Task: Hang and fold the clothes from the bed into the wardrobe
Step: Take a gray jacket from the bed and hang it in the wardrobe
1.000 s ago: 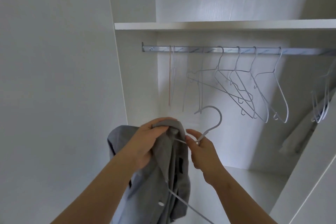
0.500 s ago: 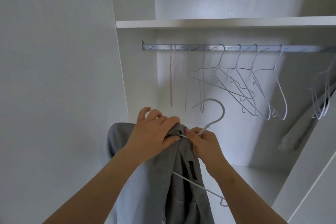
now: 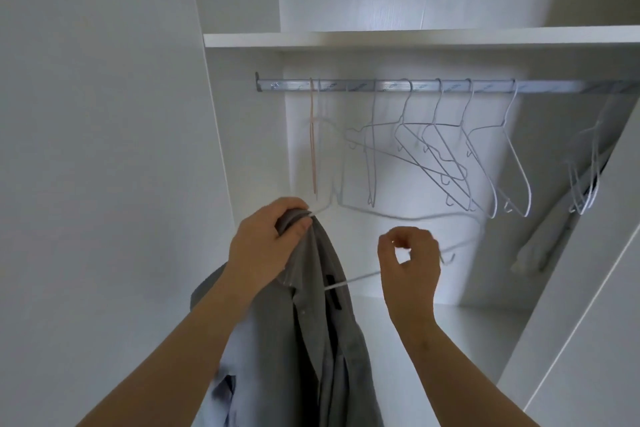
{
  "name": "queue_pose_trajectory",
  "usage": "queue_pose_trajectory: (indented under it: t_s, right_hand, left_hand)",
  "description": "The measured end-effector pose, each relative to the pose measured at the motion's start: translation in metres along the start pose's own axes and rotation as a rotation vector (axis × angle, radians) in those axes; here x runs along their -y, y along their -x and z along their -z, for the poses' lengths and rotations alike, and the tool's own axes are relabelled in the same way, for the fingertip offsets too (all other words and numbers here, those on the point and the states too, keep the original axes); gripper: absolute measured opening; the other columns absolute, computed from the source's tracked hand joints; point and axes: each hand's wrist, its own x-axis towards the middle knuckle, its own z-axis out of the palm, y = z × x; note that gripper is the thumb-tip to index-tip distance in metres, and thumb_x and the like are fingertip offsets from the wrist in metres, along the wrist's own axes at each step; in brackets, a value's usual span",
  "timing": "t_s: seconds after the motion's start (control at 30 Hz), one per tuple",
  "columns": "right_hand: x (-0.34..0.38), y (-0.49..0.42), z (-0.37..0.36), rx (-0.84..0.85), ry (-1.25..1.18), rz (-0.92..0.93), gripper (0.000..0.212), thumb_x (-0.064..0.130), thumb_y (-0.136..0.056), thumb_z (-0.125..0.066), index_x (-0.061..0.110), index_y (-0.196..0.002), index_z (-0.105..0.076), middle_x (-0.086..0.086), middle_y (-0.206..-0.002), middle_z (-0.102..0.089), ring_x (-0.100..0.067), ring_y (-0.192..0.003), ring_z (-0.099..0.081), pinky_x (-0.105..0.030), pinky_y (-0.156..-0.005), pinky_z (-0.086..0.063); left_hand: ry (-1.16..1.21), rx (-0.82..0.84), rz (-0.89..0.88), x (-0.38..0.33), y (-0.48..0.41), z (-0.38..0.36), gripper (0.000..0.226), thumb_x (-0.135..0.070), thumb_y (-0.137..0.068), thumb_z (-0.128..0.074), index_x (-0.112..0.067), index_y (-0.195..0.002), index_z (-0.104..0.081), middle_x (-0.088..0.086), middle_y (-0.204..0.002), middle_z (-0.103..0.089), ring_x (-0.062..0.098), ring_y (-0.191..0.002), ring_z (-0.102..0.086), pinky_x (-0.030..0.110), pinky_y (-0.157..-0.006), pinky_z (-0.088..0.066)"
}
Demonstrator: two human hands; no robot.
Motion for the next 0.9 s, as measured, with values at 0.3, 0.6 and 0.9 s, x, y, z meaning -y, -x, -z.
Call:
queue_pose_trajectory:
  t_s: [0.3,0.6,0.9]
  right_hand:
    - [-0.015,0.024,-0.025,0.67,-0.032,-0.293,0.024,0.019,-0.085,-0.065,0.033,-0.102,-0.054,0.018,-0.102,-0.053,-0.012,-0.093,-0.054,-0.024,-0.084,-0.05]
    - [-0.042,0.045,-0.041,0.966,0.281,-0.274,0.008,0.021,-0.084,-0.062,0.022,-0.084,-0.069,0.01,-0.085,-0.064,-0.005,-0.083,-0.06,-0.009,-0.074,-0.044]
    - [-0.042,0.064,-0.062,1.071,0.306,-0.314,0.024,0.028,-0.089,-0.053,0.027,-0.112,-0.061,0.005,-0.108,-0.062,-0.012,-0.099,-0.058,-0.024,-0.085,-0.048]
  left_hand:
    - [0.213,-0.15,-0.038,-0.016,-0.01,0.033,0.027,-0.018,-0.085,-0.064,-0.045,-0.084,-0.058,-0.036,-0.084,-0.061,-0.011,-0.083,-0.057,0.0,-0.069,-0.041]
    - [0.388,-0.262,0.001,-0.021,-0.009,0.064,0.025,-0.01,-0.084,-0.064,-0.035,-0.081,-0.063,-0.028,-0.077,-0.064,-0.01,-0.076,-0.06,0.004,-0.066,-0.045]
    - [0.428,-0.332,0.006,-0.028,-0.012,0.09,0.021,-0.007,-0.086,-0.061,-0.027,-0.082,-0.063,-0.017,-0.081,-0.063,-0.009,-0.072,-0.059,0.006,-0.067,-0.046]
